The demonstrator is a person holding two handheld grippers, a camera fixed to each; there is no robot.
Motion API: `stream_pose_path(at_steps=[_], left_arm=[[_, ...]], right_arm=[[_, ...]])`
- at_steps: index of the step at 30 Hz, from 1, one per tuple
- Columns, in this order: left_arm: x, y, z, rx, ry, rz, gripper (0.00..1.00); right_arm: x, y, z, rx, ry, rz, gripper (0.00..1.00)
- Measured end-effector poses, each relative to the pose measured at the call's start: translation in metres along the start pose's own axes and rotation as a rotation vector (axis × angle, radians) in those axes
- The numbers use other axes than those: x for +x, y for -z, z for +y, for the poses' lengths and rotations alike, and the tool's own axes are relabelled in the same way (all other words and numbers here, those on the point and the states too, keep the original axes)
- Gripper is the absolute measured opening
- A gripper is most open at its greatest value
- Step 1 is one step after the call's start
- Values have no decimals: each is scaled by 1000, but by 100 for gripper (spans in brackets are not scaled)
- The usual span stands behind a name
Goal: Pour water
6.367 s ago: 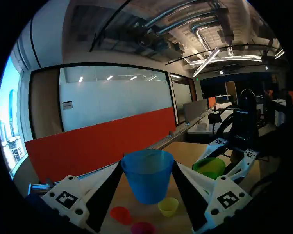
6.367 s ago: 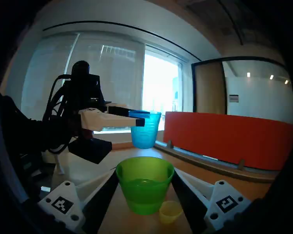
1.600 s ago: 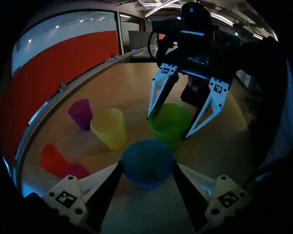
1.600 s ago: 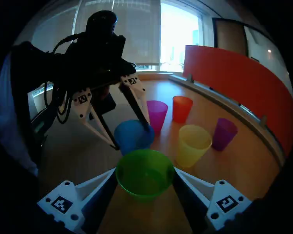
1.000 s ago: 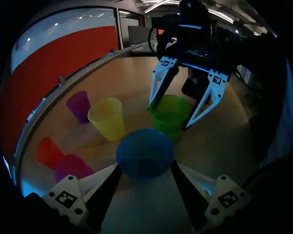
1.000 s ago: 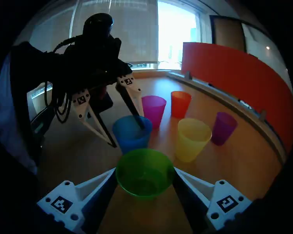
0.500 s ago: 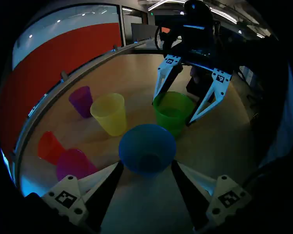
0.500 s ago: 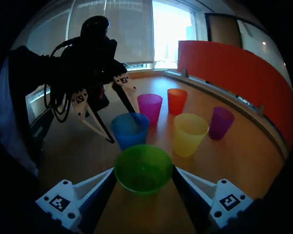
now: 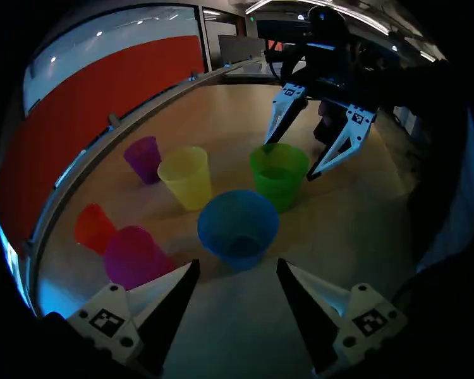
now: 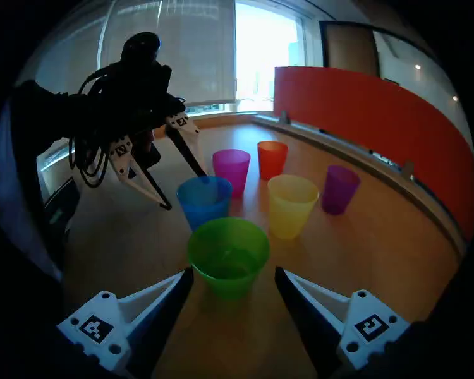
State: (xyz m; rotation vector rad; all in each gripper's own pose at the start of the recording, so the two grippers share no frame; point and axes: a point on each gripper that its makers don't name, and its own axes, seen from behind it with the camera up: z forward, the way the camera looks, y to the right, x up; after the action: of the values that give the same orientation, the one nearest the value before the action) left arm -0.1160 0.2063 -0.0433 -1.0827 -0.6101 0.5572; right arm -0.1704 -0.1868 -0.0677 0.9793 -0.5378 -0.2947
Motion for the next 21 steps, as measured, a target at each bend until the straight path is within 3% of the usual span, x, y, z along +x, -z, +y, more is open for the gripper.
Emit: stream_pose_path(at_steps=[8,21], left_arm=[[-7,22,1,49,21,-16,90],[-25,48,-10,157,142,2,90]], right_arm=[[0,22,-2,-44,-19,19,100],[2,47,3,-115,-78,53,100]])
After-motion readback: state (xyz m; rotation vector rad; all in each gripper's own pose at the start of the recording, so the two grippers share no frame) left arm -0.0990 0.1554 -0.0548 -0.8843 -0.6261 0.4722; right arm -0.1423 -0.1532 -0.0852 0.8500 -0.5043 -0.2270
